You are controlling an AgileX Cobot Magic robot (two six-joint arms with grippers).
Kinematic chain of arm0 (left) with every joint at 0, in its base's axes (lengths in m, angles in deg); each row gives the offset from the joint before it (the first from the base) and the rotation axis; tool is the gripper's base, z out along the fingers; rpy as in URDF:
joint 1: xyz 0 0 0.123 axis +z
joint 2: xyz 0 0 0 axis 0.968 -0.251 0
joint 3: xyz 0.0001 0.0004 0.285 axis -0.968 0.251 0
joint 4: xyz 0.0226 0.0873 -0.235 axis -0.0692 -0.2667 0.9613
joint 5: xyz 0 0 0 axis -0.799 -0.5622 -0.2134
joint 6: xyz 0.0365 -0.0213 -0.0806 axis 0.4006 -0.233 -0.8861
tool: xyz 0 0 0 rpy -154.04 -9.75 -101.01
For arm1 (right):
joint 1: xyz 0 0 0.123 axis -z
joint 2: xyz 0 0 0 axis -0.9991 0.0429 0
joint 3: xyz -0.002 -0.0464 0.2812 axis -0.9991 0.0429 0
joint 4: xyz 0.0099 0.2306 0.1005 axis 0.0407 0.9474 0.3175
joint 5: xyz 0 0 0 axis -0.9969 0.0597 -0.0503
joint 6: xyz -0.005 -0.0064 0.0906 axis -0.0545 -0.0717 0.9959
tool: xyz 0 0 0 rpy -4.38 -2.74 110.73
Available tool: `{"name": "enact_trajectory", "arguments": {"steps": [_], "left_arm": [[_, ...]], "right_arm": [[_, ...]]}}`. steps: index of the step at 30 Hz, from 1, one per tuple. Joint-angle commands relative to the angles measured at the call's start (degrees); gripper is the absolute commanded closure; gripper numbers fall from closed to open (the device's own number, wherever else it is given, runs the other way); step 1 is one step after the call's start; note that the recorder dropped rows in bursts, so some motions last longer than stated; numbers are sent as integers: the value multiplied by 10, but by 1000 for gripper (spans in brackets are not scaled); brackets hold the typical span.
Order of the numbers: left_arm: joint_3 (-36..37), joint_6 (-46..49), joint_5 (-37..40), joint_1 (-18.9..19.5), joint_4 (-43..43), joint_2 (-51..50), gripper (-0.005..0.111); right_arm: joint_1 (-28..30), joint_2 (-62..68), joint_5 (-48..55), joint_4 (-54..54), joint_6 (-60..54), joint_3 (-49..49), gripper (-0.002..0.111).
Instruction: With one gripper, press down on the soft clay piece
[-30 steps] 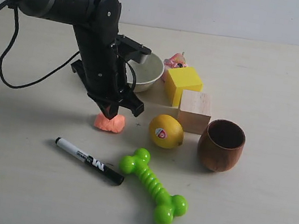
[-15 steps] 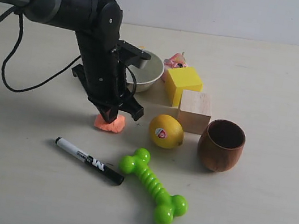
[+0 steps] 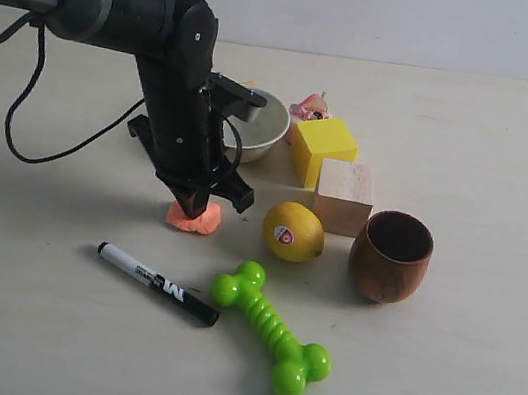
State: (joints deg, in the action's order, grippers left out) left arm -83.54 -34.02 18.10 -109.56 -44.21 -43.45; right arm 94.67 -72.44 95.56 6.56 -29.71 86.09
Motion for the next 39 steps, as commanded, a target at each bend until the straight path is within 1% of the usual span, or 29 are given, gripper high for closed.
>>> {"name": "enact_trajectory", "arguments": {"steps": [1, 10, 24, 39], "left_arm": [[8, 0, 0, -2, 2, -35, 107], [8, 0, 2, -2, 2, -79, 107], [8, -6, 1, -2, 1, -120, 107], [8, -10, -2, -2, 1, -131, 107]], "right_arm": [[2, -4, -4, -1, -2, 3, 108], [2, -4, -4, -1, -2, 3, 108], [2, -4, -4, -1, -2, 3, 108], [2, -4, -4, -1, -2, 3, 108]]}}
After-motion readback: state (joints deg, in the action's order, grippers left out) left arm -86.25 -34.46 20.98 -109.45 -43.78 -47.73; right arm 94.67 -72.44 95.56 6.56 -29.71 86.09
